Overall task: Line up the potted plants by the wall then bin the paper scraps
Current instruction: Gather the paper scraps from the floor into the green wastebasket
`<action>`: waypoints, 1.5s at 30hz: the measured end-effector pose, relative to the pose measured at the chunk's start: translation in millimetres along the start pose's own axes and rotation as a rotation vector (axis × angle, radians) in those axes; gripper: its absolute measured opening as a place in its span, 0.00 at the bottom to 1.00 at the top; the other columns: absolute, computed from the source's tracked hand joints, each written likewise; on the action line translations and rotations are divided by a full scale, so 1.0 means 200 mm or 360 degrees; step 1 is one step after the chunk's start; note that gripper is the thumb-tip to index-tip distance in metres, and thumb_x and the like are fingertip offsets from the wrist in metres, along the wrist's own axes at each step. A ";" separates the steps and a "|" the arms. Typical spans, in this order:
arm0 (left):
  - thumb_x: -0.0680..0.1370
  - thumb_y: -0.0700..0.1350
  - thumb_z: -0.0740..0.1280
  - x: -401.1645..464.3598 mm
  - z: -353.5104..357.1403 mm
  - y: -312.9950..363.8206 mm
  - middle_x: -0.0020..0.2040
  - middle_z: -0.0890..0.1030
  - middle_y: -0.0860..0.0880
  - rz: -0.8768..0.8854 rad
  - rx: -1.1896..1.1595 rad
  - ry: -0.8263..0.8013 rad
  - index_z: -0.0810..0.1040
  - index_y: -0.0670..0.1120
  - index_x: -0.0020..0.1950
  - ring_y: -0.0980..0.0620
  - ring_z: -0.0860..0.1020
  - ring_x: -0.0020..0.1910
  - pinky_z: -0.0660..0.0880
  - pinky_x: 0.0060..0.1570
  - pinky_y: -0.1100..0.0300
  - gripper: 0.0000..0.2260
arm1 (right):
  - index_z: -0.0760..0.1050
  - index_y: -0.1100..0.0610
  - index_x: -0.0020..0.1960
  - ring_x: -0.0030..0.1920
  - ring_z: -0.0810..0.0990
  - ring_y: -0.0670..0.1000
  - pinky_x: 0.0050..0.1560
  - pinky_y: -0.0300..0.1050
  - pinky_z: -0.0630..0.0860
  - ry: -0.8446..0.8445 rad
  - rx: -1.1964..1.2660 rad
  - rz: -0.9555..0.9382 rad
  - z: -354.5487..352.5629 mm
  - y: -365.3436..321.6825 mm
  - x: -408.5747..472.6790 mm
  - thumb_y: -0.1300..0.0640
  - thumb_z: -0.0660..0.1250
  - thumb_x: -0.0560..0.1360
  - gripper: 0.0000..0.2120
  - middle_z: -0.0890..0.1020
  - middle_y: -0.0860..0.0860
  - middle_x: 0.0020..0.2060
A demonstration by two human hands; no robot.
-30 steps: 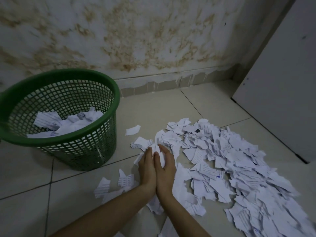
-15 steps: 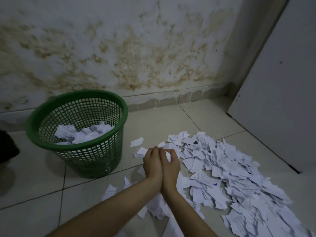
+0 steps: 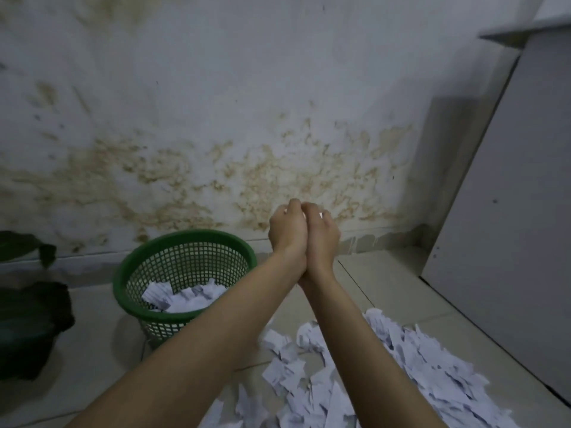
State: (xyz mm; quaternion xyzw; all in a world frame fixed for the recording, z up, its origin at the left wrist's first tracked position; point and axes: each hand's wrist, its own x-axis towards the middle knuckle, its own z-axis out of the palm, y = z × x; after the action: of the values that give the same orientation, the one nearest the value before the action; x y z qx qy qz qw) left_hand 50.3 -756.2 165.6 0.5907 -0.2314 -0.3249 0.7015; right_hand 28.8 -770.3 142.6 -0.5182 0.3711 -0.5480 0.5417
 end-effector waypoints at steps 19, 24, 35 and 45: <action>0.80 0.39 0.57 0.39 -0.83 -0.19 0.56 0.79 0.45 0.0201 0.0444 0.0278 0.78 0.41 0.58 0.50 0.75 0.53 0.69 0.51 0.60 0.13 | 0.71 0.53 0.48 0.51 0.77 0.56 0.54 0.54 0.74 -0.0738 -0.0437 0.0201 0.61 0.45 -0.08 0.48 0.62 0.75 0.09 0.79 0.55 0.49; 0.82 0.45 0.54 0.39 -0.79 -0.19 0.57 0.77 0.45 0.0241 0.0479 0.0207 0.77 0.42 0.59 0.52 0.72 0.51 0.69 0.46 0.63 0.15 | 0.73 0.60 0.61 0.52 0.74 0.51 0.53 0.44 0.70 -0.0697 -0.0305 0.0271 0.59 0.40 -0.03 0.55 0.58 0.79 0.14 0.77 0.54 0.54; 0.82 0.42 0.53 0.21 -0.43 -0.35 0.49 0.77 0.47 0.0510 0.0758 -0.0189 0.77 0.41 0.56 0.51 0.74 0.49 0.69 0.46 0.61 0.14 | 0.74 0.60 0.60 0.48 0.74 0.43 0.46 0.31 0.70 -0.0576 -0.0414 0.0063 0.08 0.29 -0.06 0.54 0.54 0.81 0.15 0.76 0.49 0.49; 0.81 0.43 0.57 0.03 0.06 -0.79 0.64 0.75 0.42 0.0436 0.1215 -0.0921 0.74 0.38 0.64 0.47 0.73 0.63 0.63 0.50 0.68 0.15 | 0.73 0.65 0.59 0.56 0.77 0.56 0.55 0.47 0.71 0.0041 -0.0959 0.0404 -0.87 0.60 0.08 0.56 0.54 0.81 0.16 0.78 0.61 0.56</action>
State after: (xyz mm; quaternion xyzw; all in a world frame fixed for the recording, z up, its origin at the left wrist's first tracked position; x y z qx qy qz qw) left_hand 17.3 -783.8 12.5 0.6551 -0.5945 -0.2723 0.3785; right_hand -112.8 -828.7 -2.8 -0.5978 0.5851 -0.3480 0.4232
